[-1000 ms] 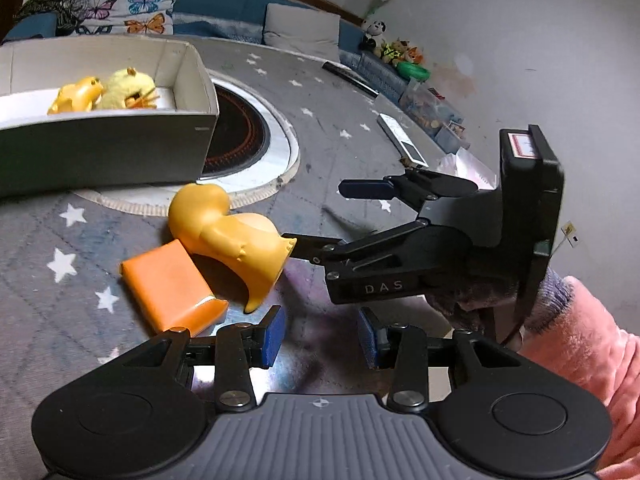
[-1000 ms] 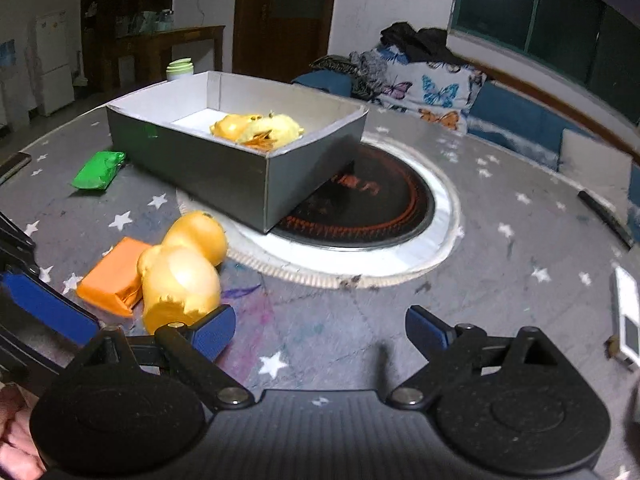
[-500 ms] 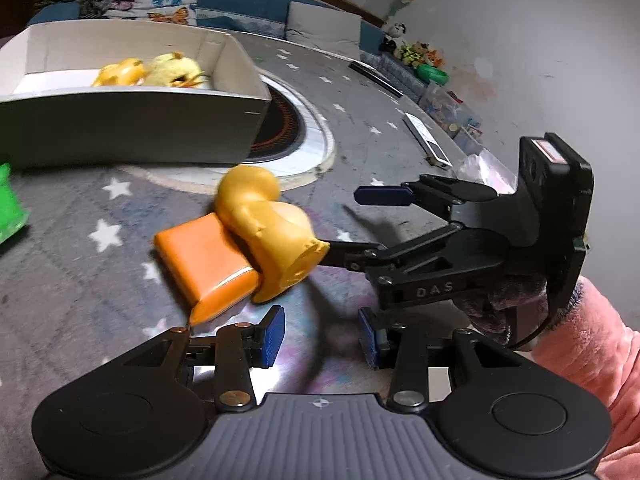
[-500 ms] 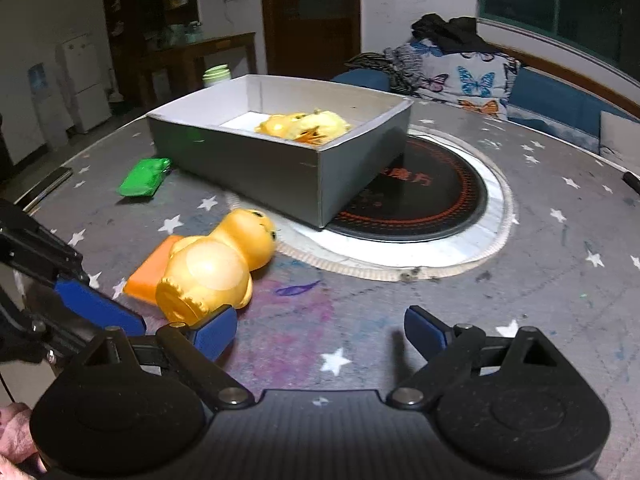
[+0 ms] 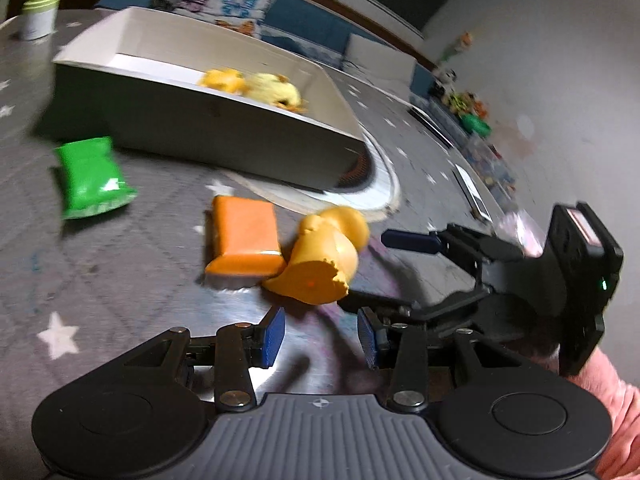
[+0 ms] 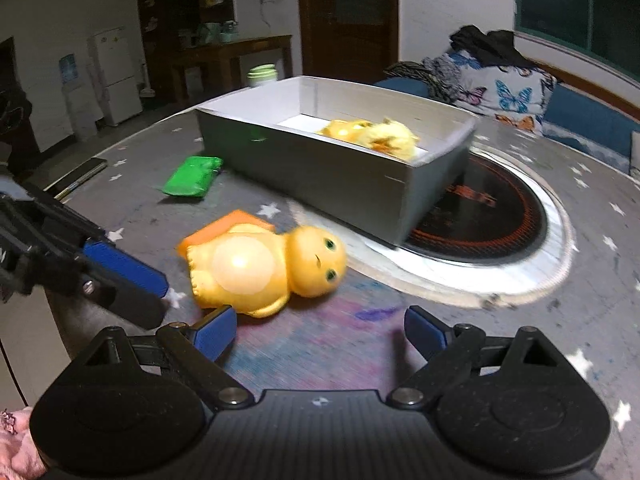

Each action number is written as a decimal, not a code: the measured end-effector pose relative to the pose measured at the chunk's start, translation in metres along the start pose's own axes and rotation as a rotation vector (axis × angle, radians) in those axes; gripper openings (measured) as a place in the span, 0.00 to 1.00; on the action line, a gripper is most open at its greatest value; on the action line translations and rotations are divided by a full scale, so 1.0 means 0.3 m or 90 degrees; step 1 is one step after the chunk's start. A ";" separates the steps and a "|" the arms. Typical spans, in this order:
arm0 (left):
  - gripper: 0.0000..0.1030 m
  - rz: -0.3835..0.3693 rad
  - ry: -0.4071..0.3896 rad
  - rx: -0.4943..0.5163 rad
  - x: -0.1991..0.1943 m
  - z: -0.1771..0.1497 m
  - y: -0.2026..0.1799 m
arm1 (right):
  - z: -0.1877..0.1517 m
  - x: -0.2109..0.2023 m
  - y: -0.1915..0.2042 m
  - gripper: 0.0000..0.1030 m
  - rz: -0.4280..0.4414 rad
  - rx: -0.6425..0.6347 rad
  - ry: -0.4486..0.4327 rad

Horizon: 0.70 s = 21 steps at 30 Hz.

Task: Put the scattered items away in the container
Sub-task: 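Withdraw the right gripper toward the orange block and yellow duck, then close both grippers around the large yellow rubber duck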

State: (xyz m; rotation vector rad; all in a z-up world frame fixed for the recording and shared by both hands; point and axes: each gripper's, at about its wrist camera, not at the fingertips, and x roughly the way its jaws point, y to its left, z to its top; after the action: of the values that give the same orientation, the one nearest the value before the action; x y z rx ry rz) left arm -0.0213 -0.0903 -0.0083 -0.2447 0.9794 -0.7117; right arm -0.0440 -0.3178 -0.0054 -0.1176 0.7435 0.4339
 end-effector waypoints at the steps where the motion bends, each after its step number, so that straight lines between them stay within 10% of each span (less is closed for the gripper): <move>1: 0.41 0.004 -0.005 -0.009 -0.009 0.002 0.014 | 0.007 0.007 0.014 0.90 0.004 -0.006 -0.002; 21: 0.41 -0.004 -0.055 -0.056 -0.064 0.032 0.076 | 0.047 0.100 0.166 0.94 -0.052 -0.013 -0.048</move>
State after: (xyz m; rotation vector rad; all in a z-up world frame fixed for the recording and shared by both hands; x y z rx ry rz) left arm -0.0101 -0.0619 -0.0013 -0.3534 0.9291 -0.6586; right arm -0.0367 -0.2588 -0.0129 -0.1500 0.6584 0.3661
